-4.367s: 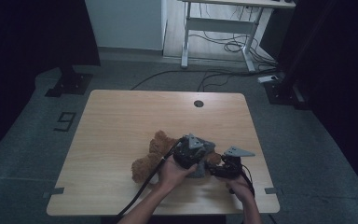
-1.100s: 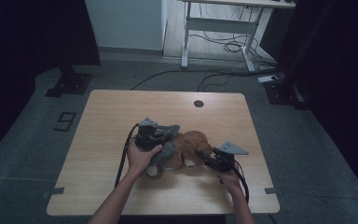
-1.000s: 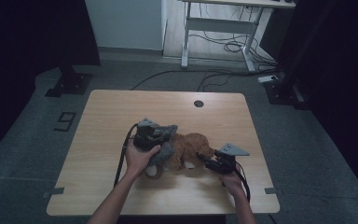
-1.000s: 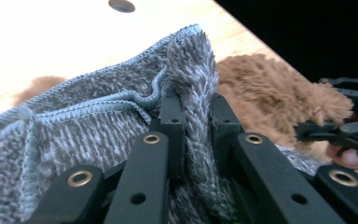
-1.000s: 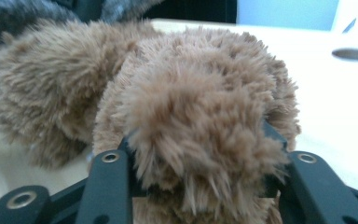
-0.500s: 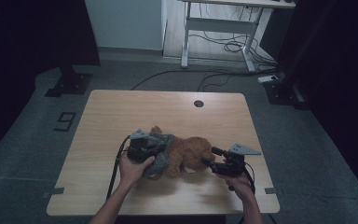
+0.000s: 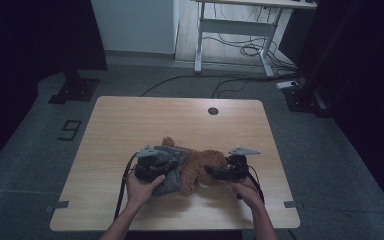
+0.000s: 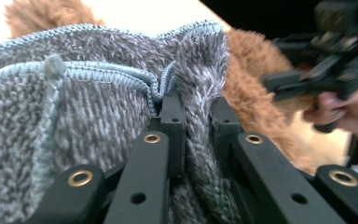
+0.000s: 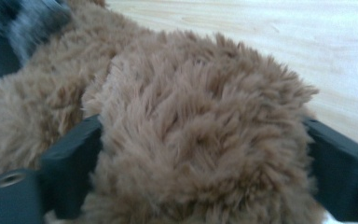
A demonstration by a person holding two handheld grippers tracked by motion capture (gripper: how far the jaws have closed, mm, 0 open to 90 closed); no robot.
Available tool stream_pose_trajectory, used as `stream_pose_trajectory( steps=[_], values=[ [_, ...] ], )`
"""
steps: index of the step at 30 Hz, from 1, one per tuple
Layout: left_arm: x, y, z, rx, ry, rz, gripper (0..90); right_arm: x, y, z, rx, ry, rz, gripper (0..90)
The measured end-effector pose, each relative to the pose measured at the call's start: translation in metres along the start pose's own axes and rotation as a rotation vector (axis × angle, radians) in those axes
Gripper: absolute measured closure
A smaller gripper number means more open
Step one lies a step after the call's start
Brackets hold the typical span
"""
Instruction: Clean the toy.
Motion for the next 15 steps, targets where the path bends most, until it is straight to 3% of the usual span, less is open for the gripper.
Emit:
stream_pose_trajectory(
  steps=[2, 4, 6, 8, 11, 15],
  values=[
    [-0.011, -0.004, -0.007, 0.009, 0.024, -0.030, 78.2, -0.004, 0.000, 0.003, 0.005, -0.015, 0.012, 15.0],
    [-0.026, -0.017, -0.015, 0.038, 0.048, -0.110, 77.7, -0.008, 0.001, 0.006, 0.009, -0.017, 0.018, 15.1],
    [-0.034, -0.029, -0.016, 0.026, 0.041, -0.152, 77.4, -0.012, 0.001, 0.009, 0.002, -0.005, 0.020, 15.0],
    [-0.039, -0.048, -0.009, 0.007, -0.010, -0.206, 77.3, -0.015, 0.000, 0.013, 0.002, 0.010, 0.025, 14.5],
    [-0.032, -0.061, 0.009, -0.037, -0.099, -0.205, 77.1, -0.019, 0.000, 0.017, 0.009, 0.022, 0.032, 12.8],
    [-0.015, -0.054, 0.021, -0.086, -0.121, -0.131, 77.0, -0.021, 0.002, 0.023, 0.049, -0.054, 0.026, 8.7]
  ],
)
Point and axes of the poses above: each handheld gripper's, and its own axes: x roughly forward along the jaws, z roughly out of its underside, y roughly to its right, the point moved 6 cm from there along x, roughly forward along the jaws, and after that the axes turned 12 degrees about y, right-handed, at the moved point
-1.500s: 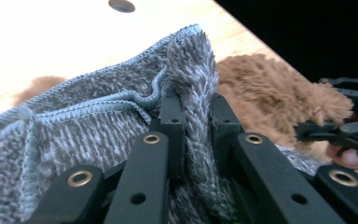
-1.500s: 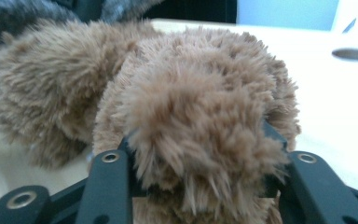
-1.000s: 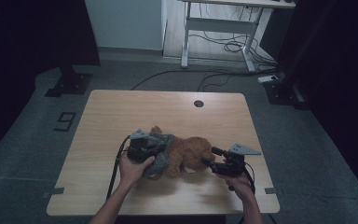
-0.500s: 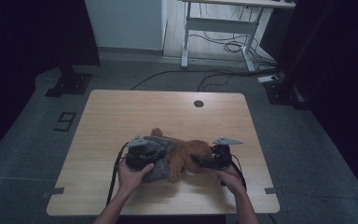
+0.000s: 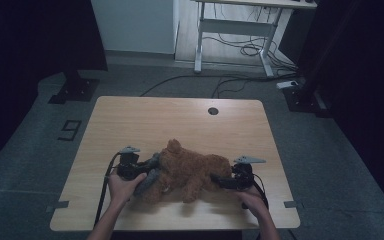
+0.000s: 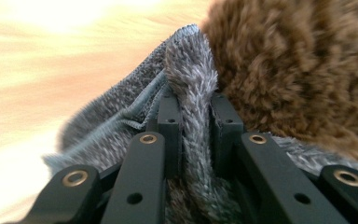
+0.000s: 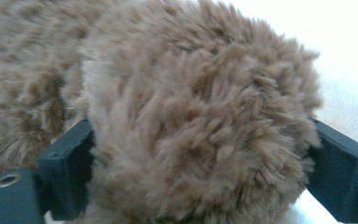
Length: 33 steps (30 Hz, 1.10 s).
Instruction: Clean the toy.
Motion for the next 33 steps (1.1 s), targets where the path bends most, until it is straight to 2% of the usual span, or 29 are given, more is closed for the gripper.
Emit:
stream_pose_trajectory(
  steps=[3, 5, 7, 9, 12, 14, 16, 18, 21, 23, 25, 28, 31, 33],
  values=[
    [0.006, 0.008, -0.004, -0.029, 0.019, 0.050, 77.5, -0.001, 0.000, 0.004, -0.002, -0.005, -0.042, 13.8],
    [0.008, 0.014, -0.006, -0.041, 0.019, 0.077, 78.2, -0.002, -0.001, 0.005, -0.010, 0.004, -0.067, 20.9],
    [0.010, 0.018, -0.009, -0.037, 0.027, 0.071, 78.9, -0.004, -0.005, 0.003, -0.055, 0.041, -0.086, 30.3],
    [0.010, 0.018, -0.014, -0.051, 0.056, 0.072, 79.2, -0.005, -0.009, 0.001, -0.101, 0.083, -0.087, 35.8],
    [0.011, 0.016, -0.025, -0.056, 0.099, 0.072, 79.5, -0.002, -0.014, -0.005, -0.178, 0.151, -0.045, 37.4],
    [0.014, 0.014, -0.034, -0.025, 0.114, 0.047, 79.5, 0.003, -0.015, -0.010, -0.245, 0.203, 0.010, 37.1],
    [0.018, 0.010, -0.042, 0.002, 0.130, 0.010, 79.3, 0.011, -0.011, -0.015, -0.283, 0.232, 0.063, 34.7],
    [0.019, 0.004, -0.045, -0.020, 0.140, 0.003, 78.8, 0.019, -0.006, -0.015, -0.280, 0.228, 0.084, 31.1],
    [0.008, 0.001, -0.049, -0.046, 0.175, 0.021, 78.0, 0.017, -0.001, -0.013, -0.239, 0.220, 0.052, 26.4],
    [-0.005, 0.006, -0.056, -0.048, 0.221, 0.041, 77.7, 0.014, 0.000, -0.011, -0.229, 0.211, 0.031, 24.2],
    [-0.016, 0.019, -0.065, -0.007, 0.250, 0.050, 77.7, 0.012, 0.000, -0.009, -0.225, 0.202, 0.024, 22.1],
    [-0.022, 0.048, -0.076, 0.087, 0.265, 0.063, 77.5, 0.012, -0.002, -0.008, -0.217, 0.196, 0.030, 20.2],
    [-0.014, 0.079, -0.085, 0.195, 0.260, 0.055, 77.4, 0.012, -0.005, -0.006, -0.210, 0.204, 0.033, 19.8],
    [-0.003, 0.097, -0.089, 0.244, 0.249, 0.063, 77.2, 0.011, -0.005, -0.005, -0.202, 0.206, 0.035, 19.7]
  ],
)
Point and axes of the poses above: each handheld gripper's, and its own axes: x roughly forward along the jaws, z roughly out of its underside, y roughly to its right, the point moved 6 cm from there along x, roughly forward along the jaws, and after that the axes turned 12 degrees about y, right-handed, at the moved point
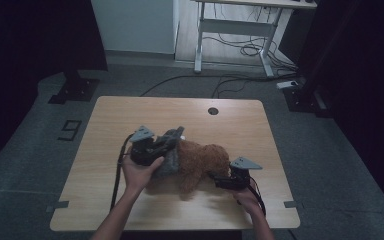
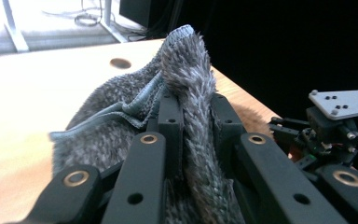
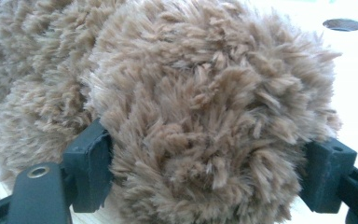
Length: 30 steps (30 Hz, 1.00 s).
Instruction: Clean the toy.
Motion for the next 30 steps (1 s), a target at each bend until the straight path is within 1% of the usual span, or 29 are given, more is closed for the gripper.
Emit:
stream_pose_trajectory(
  steps=[3, 5, 6, 8, 10, 11, 12, 13, 14, 15, 16, 17, 18, 20, 23, 24, 27, 28, 30],
  values=[
    [0.025, 0.023, 0.000, 0.028, -0.018, 0.043, 77.3, -0.001, 0.001, 0.001, 0.018, -0.001, -0.002, 20.5],
    [0.044, 0.037, 0.006, 0.047, -0.043, 0.064, 77.3, -0.001, 0.002, 0.001, 0.026, 0.003, -0.007, 23.1],
    [0.054, 0.043, 0.012, 0.056, -0.067, 0.070, 77.3, -0.001, 0.002, 0.001, 0.026, 0.003, -0.008, 24.4],
    [0.075, 0.051, 0.028, 0.055, -0.126, 0.089, 77.3, -0.002, 0.002, 0.001, 0.025, 0.005, -0.011, 27.3],
    [0.095, 0.055, 0.051, 0.079, -0.216, 0.082, 77.2, -0.002, 0.002, 0.000, 0.025, 0.007, -0.013, 29.7],
    [0.101, 0.055, 0.060, 0.095, -0.234, 0.075, 77.0, -0.002, 0.002, 0.001, 0.025, 0.006, -0.013, 30.8],
    [0.103, 0.054, 0.064, 0.098, -0.224, 0.075, 77.4, -0.002, 0.002, 0.002, 0.020, -0.009, -0.002, 31.9],
    [0.103, 0.053, 0.064, 0.094, -0.219, 0.074, 77.6, -0.001, 0.005, 0.005, 0.030, -0.026, 0.008, 32.6],
    [0.100, 0.051, 0.063, 0.088, -0.212, 0.070, 77.8, -0.002, 0.006, 0.005, 0.045, -0.019, -0.001, 33.3],
    [0.097, 0.049, 0.062, 0.094, -0.206, 0.060, 78.0, -0.002, 0.007, 0.005, 0.052, -0.012, -0.009, 34.2],
    [0.091, 0.044, 0.060, 0.109, -0.200, 0.041, 78.2, -0.002, 0.007, 0.004, 0.047, -0.012, -0.011, 34.7],
    [0.087, 0.041, 0.059, 0.110, -0.197, 0.032, 78.3, -0.002, 0.007, 0.004, 0.037, -0.008, -0.014, 35.3],
    [0.082, 0.036, 0.058, 0.102, -0.189, 0.022, 78.4, -0.003, 0.006, 0.004, 0.036, -0.009, -0.015, 35.7],
    [0.071, 0.027, 0.055, 0.093, -0.167, -0.001, 78.5, -0.003, 0.005, 0.004, 0.031, -0.008, -0.021, 36.3],
    [0.053, 0.016, 0.050, 0.096, -0.134, -0.038, 78.7, -0.003, 0.005, 0.004, 0.034, -0.007, -0.022, 36.5],
    [0.045, 0.012, 0.048, 0.099, -0.124, -0.053, 78.7, -0.003, 0.005, 0.004, 0.034, -0.008, -0.023, 36.5],
    [0.026, 0.002, 0.045, 0.103, -0.110, -0.085, 78.7, -0.003, 0.005, 0.004, 0.038, -0.005, -0.027, 36.5],
    [0.018, -0.003, 0.044, 0.101, -0.099, -0.105, 78.8, -0.003, 0.005, 0.004, 0.037, -0.005, -0.027, 36.5],
    [0.005, -0.012, 0.044, 0.093, -0.090, -0.126, 78.8, -0.004, 0.005, 0.004, 0.034, -0.002, -0.026, 36.5]
  ],
)
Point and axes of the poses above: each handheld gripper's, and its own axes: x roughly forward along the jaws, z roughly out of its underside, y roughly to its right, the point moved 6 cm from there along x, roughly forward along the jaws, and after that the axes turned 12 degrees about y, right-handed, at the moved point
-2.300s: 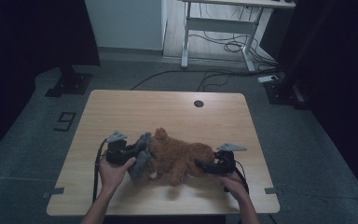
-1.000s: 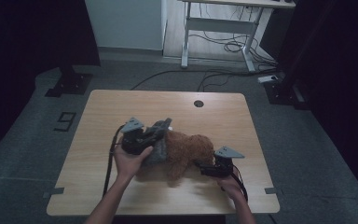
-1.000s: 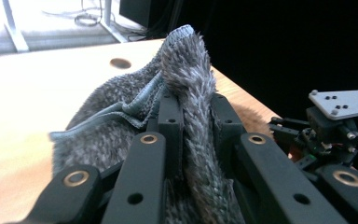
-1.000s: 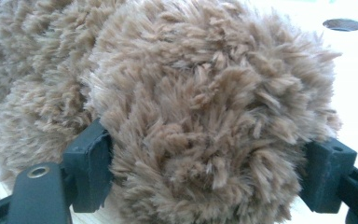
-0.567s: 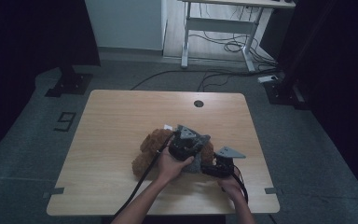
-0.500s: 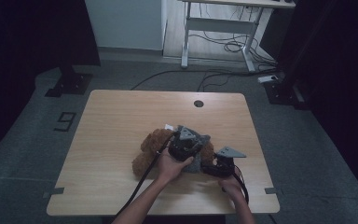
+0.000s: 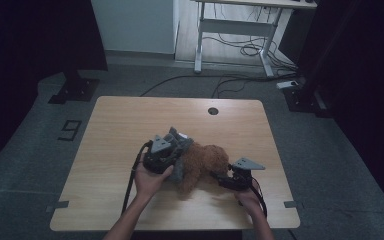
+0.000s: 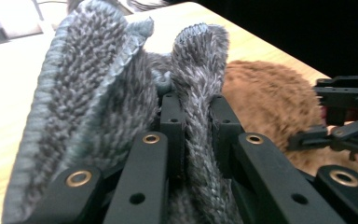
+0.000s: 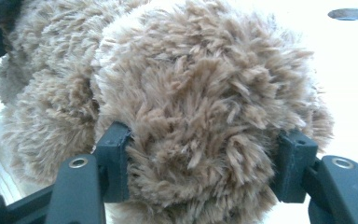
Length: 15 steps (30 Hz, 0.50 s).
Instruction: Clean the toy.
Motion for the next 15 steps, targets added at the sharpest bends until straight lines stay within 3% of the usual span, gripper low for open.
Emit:
stream_pose_trajectory(
  steps=[5, 8, 10, 12, 15],
  values=[
    [-0.015, -0.025, 0.009, -0.006, -0.007, -0.075, 78.8, 0.001, 0.002, 0.000, 0.012, 0.011, -0.004, 36.3],
    [-0.017, -0.038, 0.017, -0.031, -0.025, -0.107, 78.9, 0.001, 0.006, 0.000, 0.038, 0.016, -0.008, 36.4],
    [-0.016, -0.044, 0.025, -0.023, -0.053, -0.129, 79.0, 0.001, 0.007, 0.000, 0.044, 0.016, -0.006, 36.5],
    [-0.014, -0.050, 0.035, -0.040, -0.079, -0.142, 79.0, 0.001, 0.006, 0.000, 0.034, 0.016, -0.004, 36.7],
    [-0.015, -0.054, 0.041, -0.083, -0.077, -0.128, 79.0, 0.001, 0.005, 0.000, 0.017, 0.011, -0.001, 37.0]
  ],
)
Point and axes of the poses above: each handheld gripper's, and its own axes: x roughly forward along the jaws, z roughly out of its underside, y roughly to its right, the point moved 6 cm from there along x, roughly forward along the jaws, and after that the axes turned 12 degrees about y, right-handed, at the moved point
